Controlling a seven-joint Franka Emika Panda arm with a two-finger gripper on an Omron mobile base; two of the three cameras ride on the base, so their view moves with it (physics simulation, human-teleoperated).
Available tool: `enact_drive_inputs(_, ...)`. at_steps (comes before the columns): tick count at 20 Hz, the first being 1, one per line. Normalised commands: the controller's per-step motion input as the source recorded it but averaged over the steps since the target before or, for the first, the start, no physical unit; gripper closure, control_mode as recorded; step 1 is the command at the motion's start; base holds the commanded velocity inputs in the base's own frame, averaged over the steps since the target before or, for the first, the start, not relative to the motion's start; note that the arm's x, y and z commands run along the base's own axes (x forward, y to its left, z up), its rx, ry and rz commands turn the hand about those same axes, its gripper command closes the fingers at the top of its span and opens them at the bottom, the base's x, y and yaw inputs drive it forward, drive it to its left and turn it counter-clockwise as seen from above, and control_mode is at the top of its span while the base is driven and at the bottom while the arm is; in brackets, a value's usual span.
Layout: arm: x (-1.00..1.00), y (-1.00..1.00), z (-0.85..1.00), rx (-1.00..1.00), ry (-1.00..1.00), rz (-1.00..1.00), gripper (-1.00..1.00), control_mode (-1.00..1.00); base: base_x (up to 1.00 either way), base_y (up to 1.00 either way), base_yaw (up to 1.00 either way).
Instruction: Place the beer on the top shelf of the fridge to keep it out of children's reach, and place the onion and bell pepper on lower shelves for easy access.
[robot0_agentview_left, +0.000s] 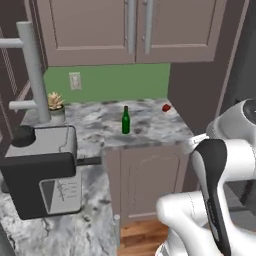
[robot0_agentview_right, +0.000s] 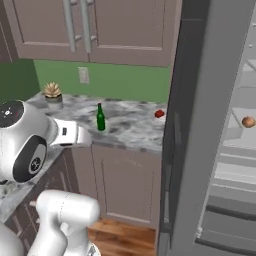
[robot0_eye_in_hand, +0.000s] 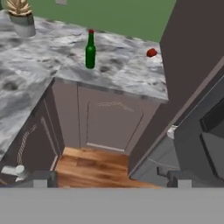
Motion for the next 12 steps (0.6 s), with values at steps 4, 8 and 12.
enact_drive_inputs(4,0.0,0.0,0.0,0.0,0.0,0.0,-1.0,1.0,0.83,0.13,0.0)
enact_drive_inputs(8,0.0,0.0,0.0,0.0,0.0,0.0,-1.0,1.0,0.83,0.18,0.0)
enact_drive_inputs(12,0.0,0.0,0.0,0.0,0.0,0.0,-1.0,1.0,0.63,0.3,0.0)
